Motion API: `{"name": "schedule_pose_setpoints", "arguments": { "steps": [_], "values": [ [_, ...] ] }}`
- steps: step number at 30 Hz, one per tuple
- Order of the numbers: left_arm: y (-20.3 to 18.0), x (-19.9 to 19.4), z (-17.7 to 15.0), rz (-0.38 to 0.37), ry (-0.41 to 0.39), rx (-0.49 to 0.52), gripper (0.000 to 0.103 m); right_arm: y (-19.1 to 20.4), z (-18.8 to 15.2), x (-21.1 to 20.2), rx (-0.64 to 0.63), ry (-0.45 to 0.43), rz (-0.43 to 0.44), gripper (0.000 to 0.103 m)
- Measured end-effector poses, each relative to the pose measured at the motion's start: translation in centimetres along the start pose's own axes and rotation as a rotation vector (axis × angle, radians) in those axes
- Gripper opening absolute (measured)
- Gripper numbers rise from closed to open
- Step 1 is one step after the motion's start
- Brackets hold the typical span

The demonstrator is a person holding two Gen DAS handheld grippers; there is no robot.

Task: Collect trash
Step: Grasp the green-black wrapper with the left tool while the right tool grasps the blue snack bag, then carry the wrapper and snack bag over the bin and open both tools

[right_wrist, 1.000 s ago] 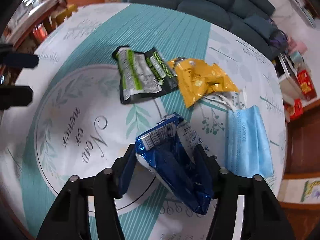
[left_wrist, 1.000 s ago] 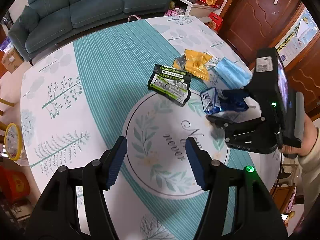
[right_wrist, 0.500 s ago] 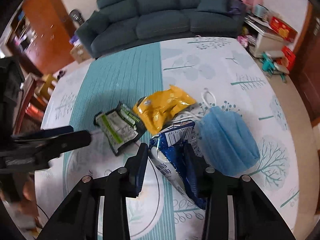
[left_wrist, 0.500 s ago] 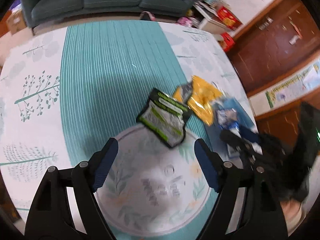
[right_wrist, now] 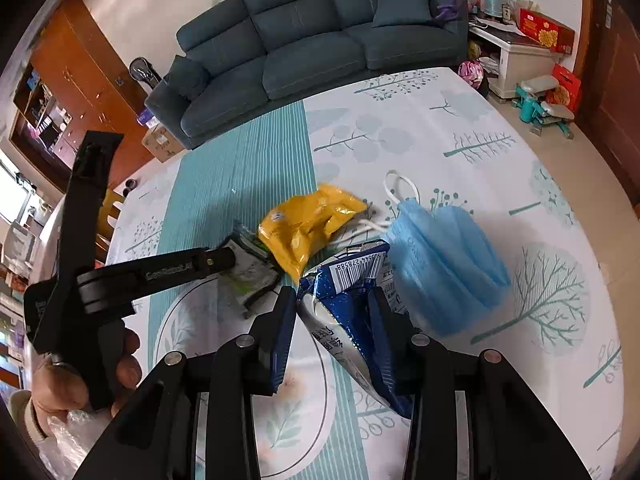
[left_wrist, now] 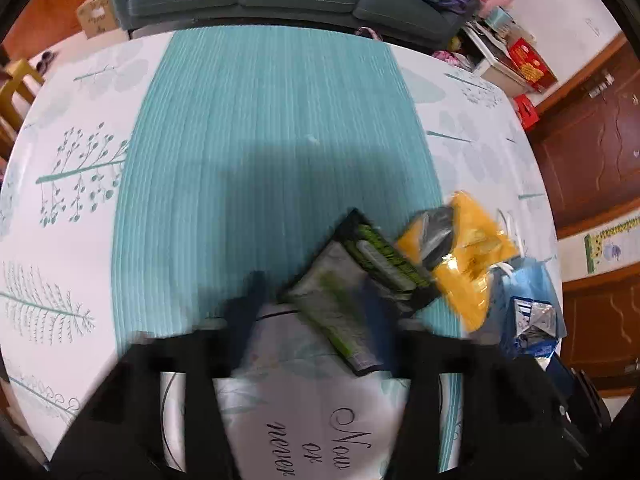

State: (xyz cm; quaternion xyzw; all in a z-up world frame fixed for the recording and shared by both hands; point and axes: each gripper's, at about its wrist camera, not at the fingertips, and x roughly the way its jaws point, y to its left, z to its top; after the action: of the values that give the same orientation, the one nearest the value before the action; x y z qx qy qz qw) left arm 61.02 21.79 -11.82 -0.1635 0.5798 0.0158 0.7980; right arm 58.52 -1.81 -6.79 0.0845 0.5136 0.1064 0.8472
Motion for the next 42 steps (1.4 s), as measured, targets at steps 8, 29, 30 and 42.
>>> {"name": "schedule_pose_setpoints", "arguments": {
  "steps": [8,29,30,42],
  "values": [
    [-1.2,-3.2,-2.2,-0.025,-0.070,0.116,0.018,-0.2,-3.4,-3.1,0.046,-0.025,0.058,0.036],
    [-4.6,-24.0,-23.1,-0.309,-0.016,0.610,0.013,-2.9,-23.9,-24.5,0.351,-0.224,0.257,0.037],
    [-5.2,-24.3,-24.6,-0.321,-0.002,0.638,0.013,-3.3,-25.2,-25.2,0.373,-0.226,0.248,0.037],
    [-12.6,-19.5,-40.5,-0.345,0.172,0.885,0.013,-12.5,-46.2,-24.7,0.815,-0.149,0.156,0.037]
  ]
}}
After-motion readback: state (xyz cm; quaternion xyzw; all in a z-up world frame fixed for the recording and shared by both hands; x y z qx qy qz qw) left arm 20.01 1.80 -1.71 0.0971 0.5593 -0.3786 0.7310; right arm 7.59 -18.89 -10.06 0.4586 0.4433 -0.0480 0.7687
